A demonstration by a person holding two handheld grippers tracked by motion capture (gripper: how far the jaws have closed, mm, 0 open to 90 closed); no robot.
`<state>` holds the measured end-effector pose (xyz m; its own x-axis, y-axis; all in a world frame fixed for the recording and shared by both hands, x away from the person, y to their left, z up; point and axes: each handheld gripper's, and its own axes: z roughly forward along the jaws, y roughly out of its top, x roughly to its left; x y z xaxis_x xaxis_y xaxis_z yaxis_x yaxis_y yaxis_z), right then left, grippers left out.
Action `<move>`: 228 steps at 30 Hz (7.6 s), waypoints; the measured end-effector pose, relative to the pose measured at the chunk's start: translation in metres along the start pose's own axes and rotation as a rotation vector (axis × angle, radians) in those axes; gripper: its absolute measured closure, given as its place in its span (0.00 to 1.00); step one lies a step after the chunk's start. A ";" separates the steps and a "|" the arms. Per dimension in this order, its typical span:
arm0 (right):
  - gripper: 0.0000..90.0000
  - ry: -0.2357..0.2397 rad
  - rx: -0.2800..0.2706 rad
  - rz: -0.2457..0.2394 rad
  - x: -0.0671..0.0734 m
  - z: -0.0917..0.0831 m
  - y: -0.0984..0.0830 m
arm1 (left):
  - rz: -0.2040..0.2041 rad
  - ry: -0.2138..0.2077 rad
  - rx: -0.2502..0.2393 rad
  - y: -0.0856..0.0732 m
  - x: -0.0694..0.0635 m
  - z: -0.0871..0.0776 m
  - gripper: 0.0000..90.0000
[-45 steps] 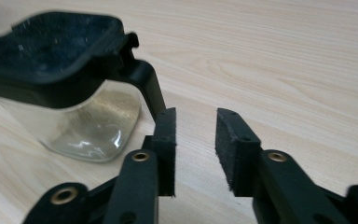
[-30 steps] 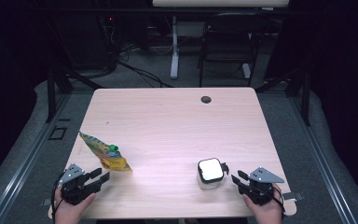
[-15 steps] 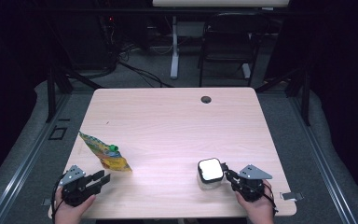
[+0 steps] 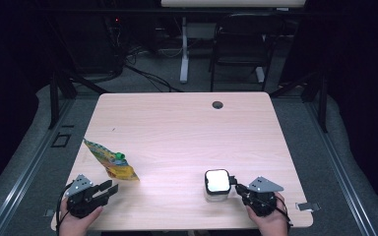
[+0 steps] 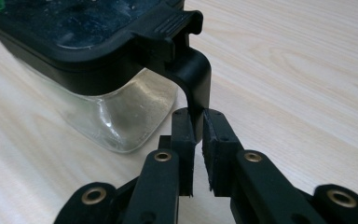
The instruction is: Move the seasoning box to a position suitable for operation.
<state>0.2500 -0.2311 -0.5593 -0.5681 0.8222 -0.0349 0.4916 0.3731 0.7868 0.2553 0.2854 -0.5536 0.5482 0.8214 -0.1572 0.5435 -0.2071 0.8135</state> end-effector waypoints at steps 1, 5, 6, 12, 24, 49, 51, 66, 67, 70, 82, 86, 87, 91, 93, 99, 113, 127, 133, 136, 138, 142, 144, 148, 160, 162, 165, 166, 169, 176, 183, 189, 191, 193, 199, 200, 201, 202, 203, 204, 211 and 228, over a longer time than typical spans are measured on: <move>0.92 0.000 0.000 0.000 0.000 0.000 0.000 | 0.000 0.000 0.000 0.000 0.000 0.000 0.71; 0.92 0.031 0.001 -0.008 0.005 -0.001 0.000 | 0.006 0.003 0.002 0.000 -0.001 0.000 0.71; 0.92 0.031 -0.001 -0.009 0.006 0.000 0.000 | 0.005 0.002 0.003 0.000 -0.001 0.000 0.71; 0.83 0.008 -0.019 -0.019 0.008 0.005 0.001 | 0.005 0.002 0.002 -0.001 -0.001 0.002 0.71; 0.86 0.009 -0.004 -0.067 0.014 0.016 0.008 | 0.022 -0.008 0.004 0.000 -0.005 0.004 0.71; 0.86 0.064 -0.012 -0.120 0.035 0.025 0.015 | 0.054 -0.010 0.007 0.002 -0.013 0.006 0.71; 0.86 0.069 -0.012 -0.124 0.035 0.025 0.016 | 0.059 -0.010 0.009 0.002 -0.015 0.007 0.71; 0.78 0.108 0.002 -0.083 0.034 -0.004 0.024 | 0.072 -0.064 0.020 0.006 -0.033 0.011 0.68; 0.78 0.096 -0.004 -0.084 0.035 -0.008 0.027 | 0.072 -0.072 0.017 0.009 -0.035 0.011 0.68; 0.79 0.099 -0.018 -0.076 0.037 -0.023 0.042 | 0.080 -0.104 0.009 0.020 -0.047 0.013 0.68; 0.86 0.062 -0.054 0.065 0.025 -0.025 0.074 | 0.065 -0.167 -0.026 0.051 -0.077 0.029 0.67; 0.86 0.051 -0.034 0.063 0.028 -0.021 0.069 | 0.086 -0.189 -0.020 0.060 -0.091 0.040 0.67; 0.86 0.058 -0.038 0.073 0.029 -0.020 0.067 | 0.086 -0.189 -0.020 0.060 -0.091 0.040 0.68; 0.86 0.061 -0.030 0.079 0.032 -0.018 0.064 | 0.084 -0.207 -0.005 0.061 -0.100 0.051 0.71; 0.87 0.074 -0.034 0.092 0.035 -0.017 0.064 | 0.091 -0.214 0.012 0.060 -0.105 0.057 0.72; 0.89 0.065 -0.026 0.081 0.040 -0.012 0.064 | 0.106 -0.220 0.018 0.062 -0.112 0.062 0.75; 0.96 0.078 -0.037 0.111 0.041 -0.011 0.062 | 0.148 -0.250 0.038 0.064 -0.133 0.075 0.82; 0.99 0.107 -0.061 0.150 0.038 -0.010 0.058 | 0.189 -0.279 0.073 0.064 -0.149 0.083 0.97; 0.99 0.111 -0.068 0.158 0.037 -0.010 0.057 | 0.209 -0.300 0.090 0.063 -0.155 0.087 0.99; 0.99 0.117 -0.071 0.164 0.036 -0.010 0.056 | 0.224 -0.313 0.101 0.061 -0.158 0.088 1.00; 0.99 0.117 -0.071 0.164 0.036 -0.010 0.056 | 0.231 -0.320 0.105 0.060 -0.160 0.089 1.00; 0.99 0.117 -0.074 0.161 0.036 -0.010 0.056 | 0.243 -0.331 0.121 0.059 -0.163 0.092 1.00; 0.99 0.115 -0.074 0.159 0.037 -0.010 0.056 | 0.242 -0.334 0.122 0.058 -0.164 0.093 1.00; 0.99 0.116 -0.077 0.162 0.037 -0.010 0.056 | 0.244 -0.334 0.123 0.058 -0.166 0.094 1.00; 0.99 0.119 -0.073 0.166 0.036 -0.010 0.055 | 0.231 -0.348 0.105 0.061 -0.167 0.092 1.00; 0.99 0.122 -0.075 0.172 0.035 -0.010 0.055 | 0.239 -0.348 0.103 0.063 -0.168 0.091 1.00; 0.95 0.112 -0.077 0.167 0.035 -0.010 0.054 | 0.242 -0.348 0.100 0.065 -0.169 0.091 1.00; 0.90 0.117 -0.074 0.152 0.037 -0.010 0.054 | 0.240 -0.349 0.097 0.066 -0.170 0.091 1.00; 0.88 0.108 -0.072 0.120 0.040 -0.012 0.057 | 0.245 -0.348 0.096 0.068 -0.170 0.091 1.00; 0.78 0.108 -0.067 0.069 0.049 -0.025 0.057 | 0.253 -0.357 0.076 0.074 -0.174 0.089 1.00; 0.71 0.105 -0.084 -0.045 0.066 -0.031 0.047 | 0.265 -0.360 0.068 0.082 -0.178 0.088 1.00; 0.63 0.099 -0.106 -0.088 0.077 -0.029 0.043 | 0.266 -0.364 0.063 0.086 -0.182 0.089 1.00; 0.60 0.083 -0.110 -0.103 0.078 -0.027 0.042 | 0.264 -0.366 0.059 0.088 -0.183 0.090 1.00; 0.60 0.071 -0.115 -0.107 0.080 -0.026 0.042 | 0.266 -0.367 0.058 0.090 -0.183 0.089 1.00; 0.58 0.025 -0.143 -0.098 0.084 -0.019 0.042 | 0.269 -0.373 0.041 0.094 -0.187 0.089 1.00; 0.59 0.017 -0.141 -0.101 0.084 -0.018 0.042 | 0.275 -0.372 0.046 0.095 -0.187 0.089 1.00; 0.61 0.006 -0.143 -0.105 0.085 -0.017 0.042 | 0.276 -0.370 0.042 0.095 -0.187 0.089 1.00; 0.64 -0.002 -0.147 -0.102 0.086 -0.017 0.042 | 0.274 -0.367 0.039 0.096 -0.187 0.089 1.00; 0.64 -0.002 -0.147 -0.102 0.086 -0.017 0.042 | 0.274 -0.367 0.039 0.096 -0.187 0.089 1.00; 0.69 -0.017 -0.155 -0.109 0.086 -0.019 0.042 | 0.276 -0.364 0.041 0.096 -0.187 0.090 1.00; 0.81 -0.030 -0.173 -0.086 0.081 -0.026 0.041 | 0.269 -0.344 0.062 0.088 -0.180 0.096 1.00; 0.93 -0.032 -0.188 0.177 0.041 -0.033 0.039 | 0.271 -0.279 0.074 0.069 -0.141 0.066 0.97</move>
<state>0.2246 -0.1967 -0.5097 -0.4614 0.8820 0.0960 0.4484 0.1384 0.8831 0.2574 0.1201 -0.5126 0.8241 0.5582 -0.0965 0.3941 -0.4425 0.8055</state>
